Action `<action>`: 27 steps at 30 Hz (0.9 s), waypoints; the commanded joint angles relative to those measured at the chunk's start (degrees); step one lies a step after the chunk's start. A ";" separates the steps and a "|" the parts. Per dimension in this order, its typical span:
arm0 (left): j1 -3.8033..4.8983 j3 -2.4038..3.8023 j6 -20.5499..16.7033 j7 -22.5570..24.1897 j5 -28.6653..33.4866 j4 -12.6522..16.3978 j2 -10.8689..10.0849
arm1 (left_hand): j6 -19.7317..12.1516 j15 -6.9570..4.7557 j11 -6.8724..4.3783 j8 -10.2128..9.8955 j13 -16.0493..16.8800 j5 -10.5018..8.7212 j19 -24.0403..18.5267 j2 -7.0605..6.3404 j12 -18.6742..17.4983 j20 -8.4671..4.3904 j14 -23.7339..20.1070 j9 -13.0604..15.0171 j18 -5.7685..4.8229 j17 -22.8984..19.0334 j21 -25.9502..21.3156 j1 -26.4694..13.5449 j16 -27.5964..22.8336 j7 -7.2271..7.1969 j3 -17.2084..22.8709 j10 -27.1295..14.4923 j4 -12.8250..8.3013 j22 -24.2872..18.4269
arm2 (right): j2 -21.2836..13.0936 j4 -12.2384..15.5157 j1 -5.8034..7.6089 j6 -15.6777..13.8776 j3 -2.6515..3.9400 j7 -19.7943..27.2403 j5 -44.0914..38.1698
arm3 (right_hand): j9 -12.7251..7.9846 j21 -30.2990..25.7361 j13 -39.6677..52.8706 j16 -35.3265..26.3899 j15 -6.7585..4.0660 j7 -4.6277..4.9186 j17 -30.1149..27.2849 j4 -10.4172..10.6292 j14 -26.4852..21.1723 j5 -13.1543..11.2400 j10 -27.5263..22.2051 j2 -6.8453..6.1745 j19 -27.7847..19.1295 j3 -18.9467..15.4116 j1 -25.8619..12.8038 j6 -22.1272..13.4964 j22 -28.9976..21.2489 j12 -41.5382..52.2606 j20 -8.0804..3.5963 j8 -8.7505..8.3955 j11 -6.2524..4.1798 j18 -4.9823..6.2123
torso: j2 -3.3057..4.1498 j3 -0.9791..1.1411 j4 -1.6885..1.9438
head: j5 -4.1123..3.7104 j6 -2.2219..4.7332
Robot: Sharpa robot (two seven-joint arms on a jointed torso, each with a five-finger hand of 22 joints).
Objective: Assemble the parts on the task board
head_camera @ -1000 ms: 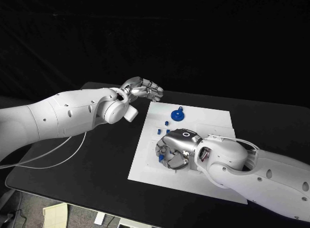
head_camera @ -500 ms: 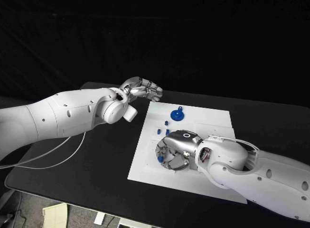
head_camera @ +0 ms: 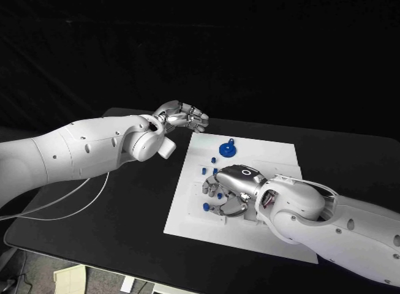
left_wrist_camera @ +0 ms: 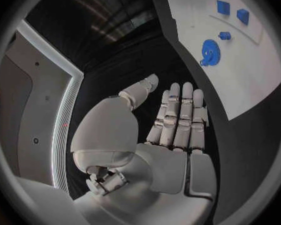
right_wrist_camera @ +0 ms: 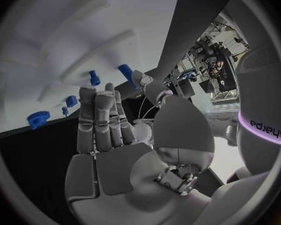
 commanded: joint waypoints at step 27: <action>-0.95 0.00 0.52 2.68 1.55 -3.11 1.23 | -0.30 0.05 0.07 0.32 -0.08 -0.13 0.12 0.18 -0.36 -0.21 0.31 -0.08 0.67 0.23 -0.46 -0.74 -0.39 -0.04 -0.39 0.27 0.19 0.19 | -16.01 1.22 6.73 9.22 3.17 0.76 41.50 | 4.84 2.99 27.10 3.78 -3.85 -3.12 1.39 0.34 -0.06 0.52 -5.18 5.26 0.46 -3.97 -4.57 1.97 0.99 42.72 -0.89 3.15 -4.86 3.18 | -1.83 0.18 -1.59 | -5.90 1.58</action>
